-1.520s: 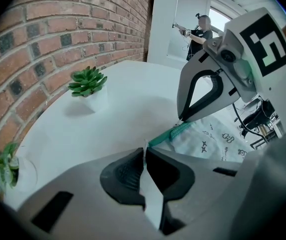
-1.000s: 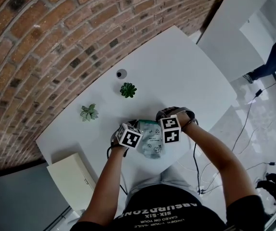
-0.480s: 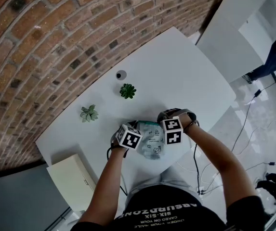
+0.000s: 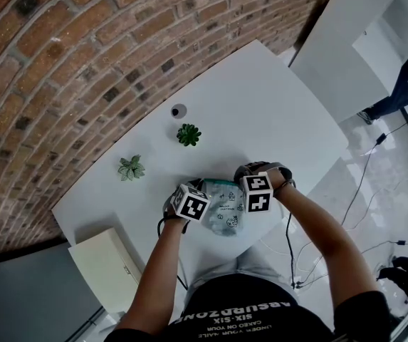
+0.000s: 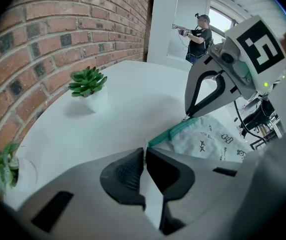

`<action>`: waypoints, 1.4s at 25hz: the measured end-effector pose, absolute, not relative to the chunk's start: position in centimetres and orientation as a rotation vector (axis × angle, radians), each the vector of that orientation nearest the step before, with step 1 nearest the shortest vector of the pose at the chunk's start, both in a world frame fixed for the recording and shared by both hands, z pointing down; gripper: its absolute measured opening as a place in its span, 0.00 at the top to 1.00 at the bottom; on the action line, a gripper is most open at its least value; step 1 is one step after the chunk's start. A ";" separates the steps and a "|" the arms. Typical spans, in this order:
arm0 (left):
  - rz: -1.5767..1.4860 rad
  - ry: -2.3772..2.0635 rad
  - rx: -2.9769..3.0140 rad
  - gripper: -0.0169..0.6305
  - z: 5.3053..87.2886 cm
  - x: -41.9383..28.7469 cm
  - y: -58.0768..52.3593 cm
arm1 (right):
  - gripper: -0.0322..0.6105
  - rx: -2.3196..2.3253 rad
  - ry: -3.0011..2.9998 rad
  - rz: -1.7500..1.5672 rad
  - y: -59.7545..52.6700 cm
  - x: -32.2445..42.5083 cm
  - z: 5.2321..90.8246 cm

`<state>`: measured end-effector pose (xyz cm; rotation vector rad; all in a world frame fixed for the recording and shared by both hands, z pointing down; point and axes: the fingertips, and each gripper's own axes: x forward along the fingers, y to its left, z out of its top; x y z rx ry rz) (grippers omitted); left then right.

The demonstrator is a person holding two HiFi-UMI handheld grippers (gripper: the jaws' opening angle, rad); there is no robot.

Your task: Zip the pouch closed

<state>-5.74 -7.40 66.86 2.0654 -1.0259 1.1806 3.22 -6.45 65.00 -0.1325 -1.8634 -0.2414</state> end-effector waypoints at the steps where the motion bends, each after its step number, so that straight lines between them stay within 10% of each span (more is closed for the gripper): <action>1: 1.182 -1.025 2.064 0.94 66.9 -5.7 -7.4 | 0.95 -0.132 -1.862 -0.240 -6.5 3.2 65.0; 35: 1.209 -1.023 2.044 0.94 66.8 -5.7 -7.4 | 0.95 -0.114 -1.908 -0.131 -5.2 3.3 64.6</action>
